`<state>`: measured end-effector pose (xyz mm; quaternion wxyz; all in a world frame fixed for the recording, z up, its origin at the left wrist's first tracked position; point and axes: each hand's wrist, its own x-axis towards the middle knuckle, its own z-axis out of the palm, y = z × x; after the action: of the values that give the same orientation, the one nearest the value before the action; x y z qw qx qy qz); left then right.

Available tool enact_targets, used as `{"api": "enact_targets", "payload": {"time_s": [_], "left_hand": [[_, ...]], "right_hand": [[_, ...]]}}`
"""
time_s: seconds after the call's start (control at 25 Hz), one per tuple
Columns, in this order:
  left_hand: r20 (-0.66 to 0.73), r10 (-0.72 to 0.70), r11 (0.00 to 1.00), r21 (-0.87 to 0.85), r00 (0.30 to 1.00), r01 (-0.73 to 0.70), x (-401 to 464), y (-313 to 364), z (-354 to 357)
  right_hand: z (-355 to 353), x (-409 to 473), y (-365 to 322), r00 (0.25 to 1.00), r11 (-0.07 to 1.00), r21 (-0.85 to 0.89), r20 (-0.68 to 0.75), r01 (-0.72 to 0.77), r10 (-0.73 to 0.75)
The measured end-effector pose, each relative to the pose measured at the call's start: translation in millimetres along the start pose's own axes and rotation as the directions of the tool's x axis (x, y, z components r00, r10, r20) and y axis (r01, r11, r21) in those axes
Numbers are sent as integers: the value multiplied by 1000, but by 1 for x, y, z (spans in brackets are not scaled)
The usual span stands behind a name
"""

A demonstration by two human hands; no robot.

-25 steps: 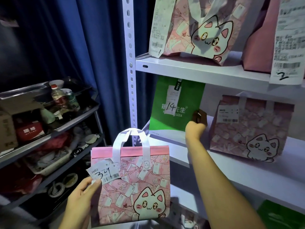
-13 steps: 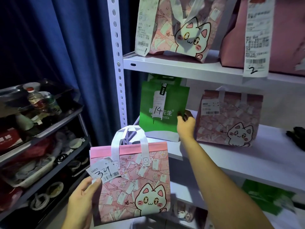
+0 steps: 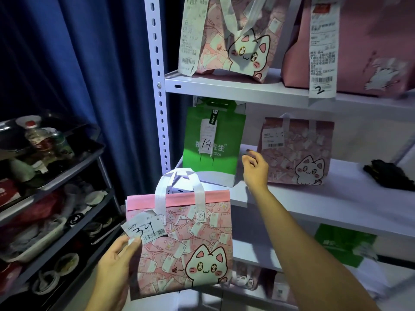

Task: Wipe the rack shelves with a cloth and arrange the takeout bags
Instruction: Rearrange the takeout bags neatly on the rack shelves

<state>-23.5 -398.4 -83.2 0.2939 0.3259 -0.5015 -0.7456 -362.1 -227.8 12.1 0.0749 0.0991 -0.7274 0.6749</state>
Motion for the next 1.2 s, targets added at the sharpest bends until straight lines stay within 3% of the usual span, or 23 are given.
{"api": "enact_targets", "payload": {"time_s": [0.44,0.68,0.92,1.12,1.2], "left_hand": [[170,46,993,96,984,-63,5,3,107],[165,81,986,133,983,-103,4,10,178],[108,92,979,173,990,-110,0,-4,239],[80,166,949,257,983,-181,-5,-6,263],[73,181,949,249,981,-194,-8,-3,272]], "right_hand": [[-173,-22,38,987,983,-164,-149,-80,56],[-232,27,51,978,994,-99,-206,-54,32],[-261,104,69,962,975,-146,-242,-168,129],[-254,145,94,987,993,-30,-122,-110,106],[-251,154,101,995,994,-72,-71,-80,75]]}}
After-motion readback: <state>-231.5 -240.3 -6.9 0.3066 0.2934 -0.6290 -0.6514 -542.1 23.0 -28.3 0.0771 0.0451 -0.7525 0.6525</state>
